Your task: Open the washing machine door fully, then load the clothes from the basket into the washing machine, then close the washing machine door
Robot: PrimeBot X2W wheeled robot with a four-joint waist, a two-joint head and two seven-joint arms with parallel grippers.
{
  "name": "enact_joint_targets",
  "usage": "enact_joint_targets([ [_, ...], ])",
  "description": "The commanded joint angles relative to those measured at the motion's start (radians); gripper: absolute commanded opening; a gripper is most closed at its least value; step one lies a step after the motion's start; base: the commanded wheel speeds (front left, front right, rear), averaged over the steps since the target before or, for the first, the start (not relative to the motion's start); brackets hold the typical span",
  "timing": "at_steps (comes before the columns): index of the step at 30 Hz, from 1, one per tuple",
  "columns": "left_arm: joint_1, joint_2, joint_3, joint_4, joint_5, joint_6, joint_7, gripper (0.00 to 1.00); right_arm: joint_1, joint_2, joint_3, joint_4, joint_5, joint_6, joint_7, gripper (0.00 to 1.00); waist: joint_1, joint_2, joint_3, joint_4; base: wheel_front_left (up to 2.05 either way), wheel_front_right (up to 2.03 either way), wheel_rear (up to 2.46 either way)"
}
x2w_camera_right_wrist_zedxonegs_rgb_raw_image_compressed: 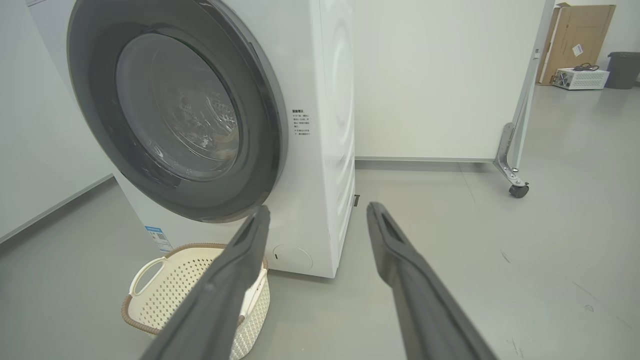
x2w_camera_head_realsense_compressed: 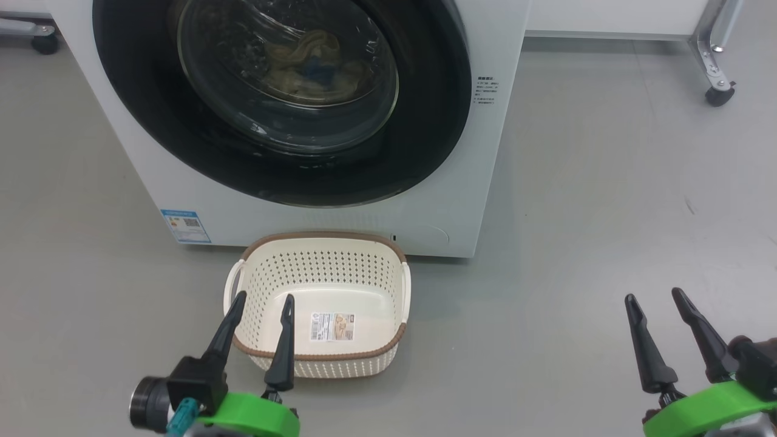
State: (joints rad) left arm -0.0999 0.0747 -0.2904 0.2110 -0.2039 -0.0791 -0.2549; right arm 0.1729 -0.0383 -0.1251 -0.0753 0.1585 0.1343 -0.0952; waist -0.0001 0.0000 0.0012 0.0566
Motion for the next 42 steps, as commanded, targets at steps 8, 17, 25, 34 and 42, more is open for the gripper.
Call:
enact_joint_targets([
  [8,-0.017,0.022,0.030,-0.033,-0.010,0.012,-0.001,1.00,-0.020,-0.012,0.024,-0.037,0.013,-0.004,0.005,1.00,0.0001,0.0000,-0.003,0.010,0.00,0.00,0.00],
  [17,-0.015,0.025,0.026,-0.035,-0.018,0.020,-0.001,1.00,-0.020,-0.012,0.027,-0.035,0.012,-0.004,0.009,1.00,0.0001,0.0000,-0.002,0.015,0.00,0.00,0.00],
  [25,-0.016,0.027,0.020,-0.035,-0.020,0.026,-0.002,1.00,-0.019,-0.012,0.028,-0.034,0.013,-0.004,0.013,1.00,0.0001,0.0000,0.000,0.018,0.00,0.00,0.00],
  [34,-0.024,0.030,0.015,-0.037,-0.020,0.034,-0.003,0.00,-0.024,-0.012,0.031,-0.032,0.019,-0.004,0.016,0.00,0.0001,0.0000,0.011,0.022,0.00,0.00,0.00],
  [42,0.023,0.007,-0.007,0.042,-0.070,0.024,0.013,0.00,0.002,0.006,0.018,0.057,0.066,0.000,0.015,0.00,0.0001,0.0000,0.010,0.019,0.00,0.00,0.00],
])
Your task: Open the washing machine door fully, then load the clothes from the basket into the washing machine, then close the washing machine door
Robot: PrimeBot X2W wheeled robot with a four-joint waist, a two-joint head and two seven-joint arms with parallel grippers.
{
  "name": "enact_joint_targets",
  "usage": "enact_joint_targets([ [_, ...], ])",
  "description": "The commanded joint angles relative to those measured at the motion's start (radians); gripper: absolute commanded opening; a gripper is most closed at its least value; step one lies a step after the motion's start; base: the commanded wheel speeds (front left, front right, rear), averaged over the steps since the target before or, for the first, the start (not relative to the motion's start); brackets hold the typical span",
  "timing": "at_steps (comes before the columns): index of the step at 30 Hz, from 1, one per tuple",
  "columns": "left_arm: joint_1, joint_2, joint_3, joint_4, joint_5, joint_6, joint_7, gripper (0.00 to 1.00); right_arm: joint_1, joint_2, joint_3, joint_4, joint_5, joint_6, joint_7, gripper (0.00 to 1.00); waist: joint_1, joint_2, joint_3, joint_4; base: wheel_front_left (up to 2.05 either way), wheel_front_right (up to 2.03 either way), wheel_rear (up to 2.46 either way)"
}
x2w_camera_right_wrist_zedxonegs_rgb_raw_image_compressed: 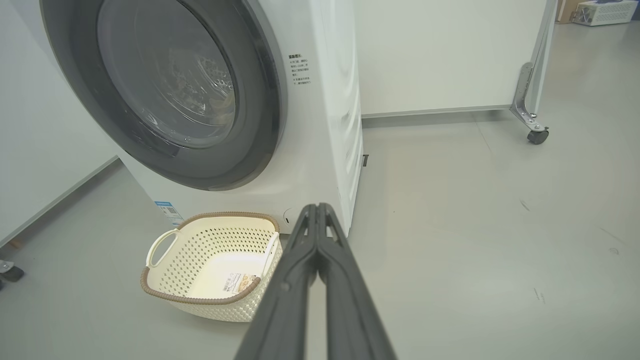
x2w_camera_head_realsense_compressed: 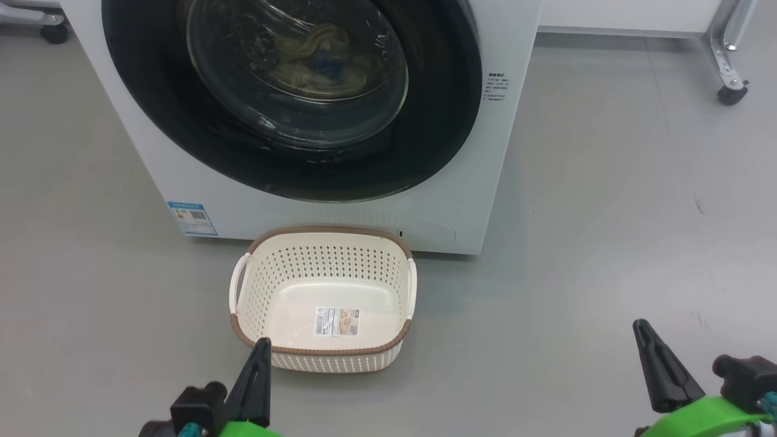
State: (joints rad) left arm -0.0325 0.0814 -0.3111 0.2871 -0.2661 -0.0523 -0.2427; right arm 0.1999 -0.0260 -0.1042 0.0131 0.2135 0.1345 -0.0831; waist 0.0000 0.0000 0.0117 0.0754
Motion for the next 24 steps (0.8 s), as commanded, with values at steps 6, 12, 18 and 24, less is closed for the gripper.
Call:
enact_joint_targets([
  [6,-0.046,0.000,0.033,-0.033,-0.076,-0.006,0.018,0.00,-0.040,-0.011,0.001,-0.017,0.084,0.000,0.010,0.00,0.0000,0.0000,-0.001,-0.004,0.00,0.00,0.00],
  [12,-0.048,0.000,0.052,-0.032,-0.144,-0.010,0.034,0.00,-0.054,-0.015,0.004,-0.003,0.156,-0.001,0.017,0.00,0.0000,0.0000,-0.001,-0.007,0.00,0.00,0.00],
  [18,-0.050,-0.001,0.071,-0.033,-0.212,-0.014,0.051,0.00,-0.068,-0.018,0.007,0.010,0.228,-0.001,0.024,0.00,0.0000,0.0000,-0.001,-0.011,0.00,0.00,0.00],
  [24,-0.051,-0.001,0.090,-0.034,-0.279,-0.018,0.068,0.00,-0.082,-0.021,0.010,0.022,0.300,-0.001,0.031,0.00,0.0000,0.0000,-0.002,-0.015,0.00,0.00,0.00],
])
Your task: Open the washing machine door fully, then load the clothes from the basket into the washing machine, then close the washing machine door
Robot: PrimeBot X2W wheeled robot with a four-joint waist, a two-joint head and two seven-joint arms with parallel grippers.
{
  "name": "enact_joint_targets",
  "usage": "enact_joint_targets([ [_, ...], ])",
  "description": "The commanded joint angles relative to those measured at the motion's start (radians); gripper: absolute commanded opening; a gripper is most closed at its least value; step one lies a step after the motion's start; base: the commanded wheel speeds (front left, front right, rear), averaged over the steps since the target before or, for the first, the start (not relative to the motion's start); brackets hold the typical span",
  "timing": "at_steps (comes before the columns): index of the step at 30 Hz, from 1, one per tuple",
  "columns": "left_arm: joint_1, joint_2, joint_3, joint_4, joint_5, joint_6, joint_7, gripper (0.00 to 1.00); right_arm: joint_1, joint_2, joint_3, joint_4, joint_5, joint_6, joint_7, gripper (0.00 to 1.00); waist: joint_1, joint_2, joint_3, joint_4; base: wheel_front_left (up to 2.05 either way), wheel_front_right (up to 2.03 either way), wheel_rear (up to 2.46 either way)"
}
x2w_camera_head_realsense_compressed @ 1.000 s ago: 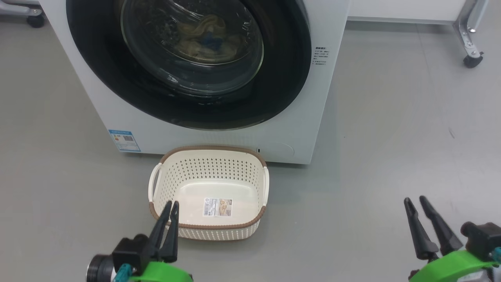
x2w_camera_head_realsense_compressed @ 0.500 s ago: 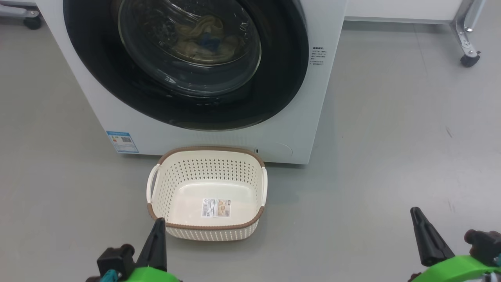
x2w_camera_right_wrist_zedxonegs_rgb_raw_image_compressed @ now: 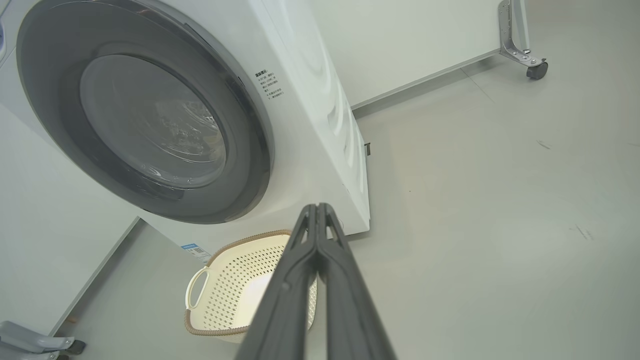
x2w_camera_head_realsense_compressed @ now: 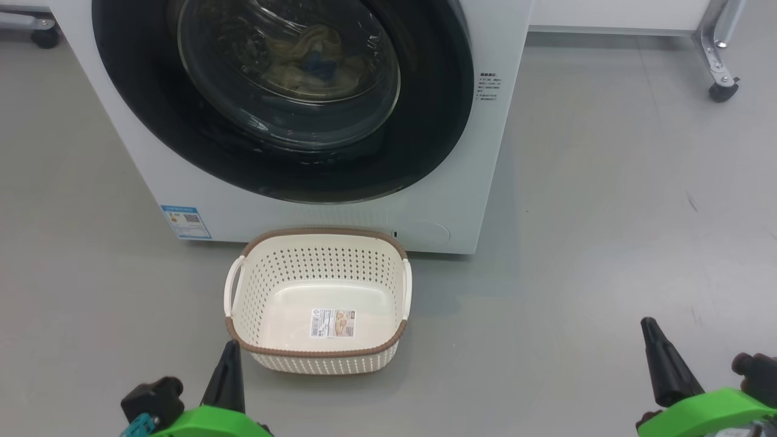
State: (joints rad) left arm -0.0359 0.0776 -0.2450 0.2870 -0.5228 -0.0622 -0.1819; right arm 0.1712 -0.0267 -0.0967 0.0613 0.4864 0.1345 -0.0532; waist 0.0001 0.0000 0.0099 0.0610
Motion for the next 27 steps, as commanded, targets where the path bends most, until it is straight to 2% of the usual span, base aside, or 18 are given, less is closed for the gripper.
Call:
enact_joint_targets([
  [1,-0.048,0.002,0.027,-0.034,-0.034,-0.008,0.010,0.00,-0.055,-0.021,0.003,-0.024,0.039,-0.001,0.002,0.00,0.0000,0.0000,0.000,-0.001,0.00,0.00,0.00],
  [27,-0.054,-0.002,0.110,-0.036,-0.313,-0.024,0.081,0.00,-0.113,-0.030,0.009,0.030,0.332,-0.002,0.036,0.00,0.0000,0.0000,-0.002,-0.017,0.00,0.00,0.00],
])
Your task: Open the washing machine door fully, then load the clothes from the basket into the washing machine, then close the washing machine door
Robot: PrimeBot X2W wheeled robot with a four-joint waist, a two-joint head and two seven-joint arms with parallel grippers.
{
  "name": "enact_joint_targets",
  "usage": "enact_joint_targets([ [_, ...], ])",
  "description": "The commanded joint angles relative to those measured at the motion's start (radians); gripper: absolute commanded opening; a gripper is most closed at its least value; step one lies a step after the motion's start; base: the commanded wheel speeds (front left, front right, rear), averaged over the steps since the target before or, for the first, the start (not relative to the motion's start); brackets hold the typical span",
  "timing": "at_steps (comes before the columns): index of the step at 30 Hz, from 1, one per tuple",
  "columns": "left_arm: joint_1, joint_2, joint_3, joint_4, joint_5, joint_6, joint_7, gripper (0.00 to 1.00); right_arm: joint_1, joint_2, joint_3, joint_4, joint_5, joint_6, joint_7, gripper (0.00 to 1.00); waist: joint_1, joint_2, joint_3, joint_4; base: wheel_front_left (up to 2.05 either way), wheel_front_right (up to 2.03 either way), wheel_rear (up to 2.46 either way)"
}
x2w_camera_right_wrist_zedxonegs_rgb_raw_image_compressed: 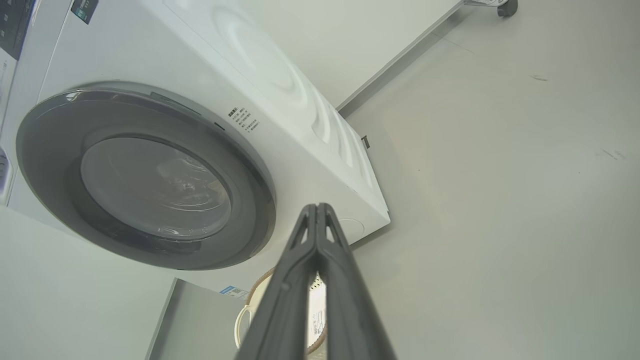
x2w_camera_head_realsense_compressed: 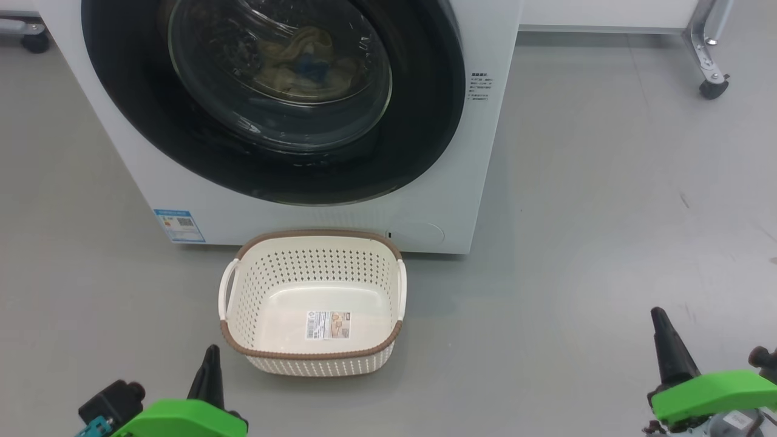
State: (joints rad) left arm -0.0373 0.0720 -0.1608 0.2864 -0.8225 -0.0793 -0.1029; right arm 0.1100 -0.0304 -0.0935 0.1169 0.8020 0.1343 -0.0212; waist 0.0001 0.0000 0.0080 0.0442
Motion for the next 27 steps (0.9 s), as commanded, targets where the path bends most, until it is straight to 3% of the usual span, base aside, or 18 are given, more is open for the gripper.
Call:
enact_joint_targets([
  [1,-0.053,0.003,0.029,-0.036,-0.024,-0.008,0.005,0.00,-0.054,-0.027,0.006,-0.024,0.028,-0.002,0.005,0.00,0.0000,0.0000,0.000,-0.001,0.00,0.00,0.00],
  [27,-0.059,-0.003,0.117,-0.038,-0.313,-0.024,0.081,0.00,-0.114,-0.032,0.008,0.033,0.329,-0.002,0.044,0.00,0.0000,0.0000,-0.002,-0.017,0.00,0.00,0.00],
])
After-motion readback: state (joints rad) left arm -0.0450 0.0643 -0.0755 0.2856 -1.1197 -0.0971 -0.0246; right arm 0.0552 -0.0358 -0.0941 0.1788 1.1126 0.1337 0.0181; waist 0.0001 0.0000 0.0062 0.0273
